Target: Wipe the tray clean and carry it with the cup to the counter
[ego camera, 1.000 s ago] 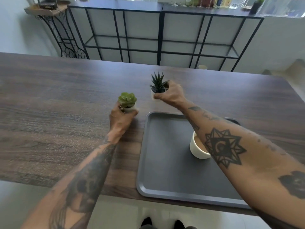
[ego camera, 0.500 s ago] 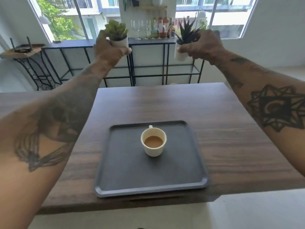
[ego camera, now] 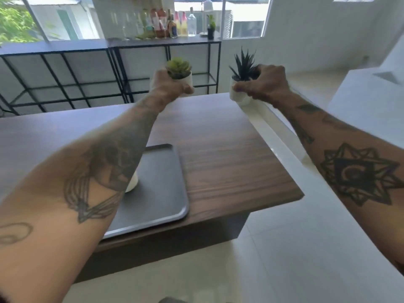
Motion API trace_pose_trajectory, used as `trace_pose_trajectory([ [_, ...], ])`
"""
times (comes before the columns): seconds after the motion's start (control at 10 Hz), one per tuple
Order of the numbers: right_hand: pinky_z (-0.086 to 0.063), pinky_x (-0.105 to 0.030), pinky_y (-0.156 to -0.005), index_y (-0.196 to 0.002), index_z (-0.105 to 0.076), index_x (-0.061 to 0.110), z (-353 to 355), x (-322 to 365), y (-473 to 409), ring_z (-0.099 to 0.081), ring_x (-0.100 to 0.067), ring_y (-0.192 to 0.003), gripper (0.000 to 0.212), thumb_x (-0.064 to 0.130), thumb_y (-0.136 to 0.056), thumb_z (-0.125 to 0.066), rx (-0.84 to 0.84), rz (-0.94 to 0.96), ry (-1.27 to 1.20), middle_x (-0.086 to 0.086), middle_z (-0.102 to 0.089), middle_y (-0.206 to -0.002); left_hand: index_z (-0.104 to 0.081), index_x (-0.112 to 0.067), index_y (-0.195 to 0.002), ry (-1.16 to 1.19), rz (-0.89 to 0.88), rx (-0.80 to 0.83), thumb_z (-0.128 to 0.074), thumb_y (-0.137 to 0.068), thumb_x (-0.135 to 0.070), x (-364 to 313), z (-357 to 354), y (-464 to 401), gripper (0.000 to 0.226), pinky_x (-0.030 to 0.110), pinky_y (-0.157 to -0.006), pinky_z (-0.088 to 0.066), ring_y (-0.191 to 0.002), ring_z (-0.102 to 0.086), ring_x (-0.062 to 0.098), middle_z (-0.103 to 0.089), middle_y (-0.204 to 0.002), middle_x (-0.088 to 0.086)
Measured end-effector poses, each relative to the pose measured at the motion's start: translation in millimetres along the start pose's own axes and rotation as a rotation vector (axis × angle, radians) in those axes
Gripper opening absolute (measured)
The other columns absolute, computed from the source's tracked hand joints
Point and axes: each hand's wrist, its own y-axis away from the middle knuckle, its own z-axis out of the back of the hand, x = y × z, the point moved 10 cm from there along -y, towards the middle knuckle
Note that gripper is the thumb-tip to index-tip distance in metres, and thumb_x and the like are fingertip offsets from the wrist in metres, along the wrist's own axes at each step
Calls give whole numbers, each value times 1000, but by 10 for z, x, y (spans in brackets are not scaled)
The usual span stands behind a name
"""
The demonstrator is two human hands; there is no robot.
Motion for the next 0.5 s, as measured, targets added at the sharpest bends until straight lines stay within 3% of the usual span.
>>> trace_pose_trajectory([
  [0.1,-49,-26,-81,-110,-74,15,-114,-594,388,-66,-14,-86,50,48,-72,-77,-10,-70,43,-7,-76,-101,-74,-14,-110,-64,98,136,-92,-45,-30,263,-768,187,69,32,-87,-59,-94,-72,21,-75,-104,4],
  [0.2,-50,-26,-81,-109,-73,14,-301,-988,704,-69,-20,-90,52,48,-70,-79,5,-148,32,-7,-77,-101,-76,-16,-106,-75,112,227,-86,-27,-43,621,-1369,205,84,38,-88,-60,-95,-73,22,-78,-100,4],
  [0.3,-49,-24,-80,-107,-70,14,-667,-1502,1146,-70,-22,-93,52,42,-66,-82,90,-268,12,-6,-76,-100,-74,-17,-110,-113,153,325,-81,-25,-44,1059,-2021,423,90,34,-94,-57,-99,-71,15,-77,-103,-1],
  [0.4,-47,-20,-78,-109,-68,19,-890,-1669,1337,-70,-20,-95,52,43,-64,-82,130,-318,-22,-3,-76,-99,-68,-14,-117,-101,206,355,-87,-45,-26,1055,-2113,750,75,22,-93,-51,-103,-67,13,-73,-107,-2],
  [0.5,-50,-24,-84,-113,-60,25,-904,-1762,1377,-69,-21,-100,61,52,-63,-81,107,-323,-49,-2,-74,-102,-59,-10,-125,-75,159,293,-85,-62,-16,955,-2108,941,68,21,-92,-46,-109,-62,15,-67,-113,0],
])
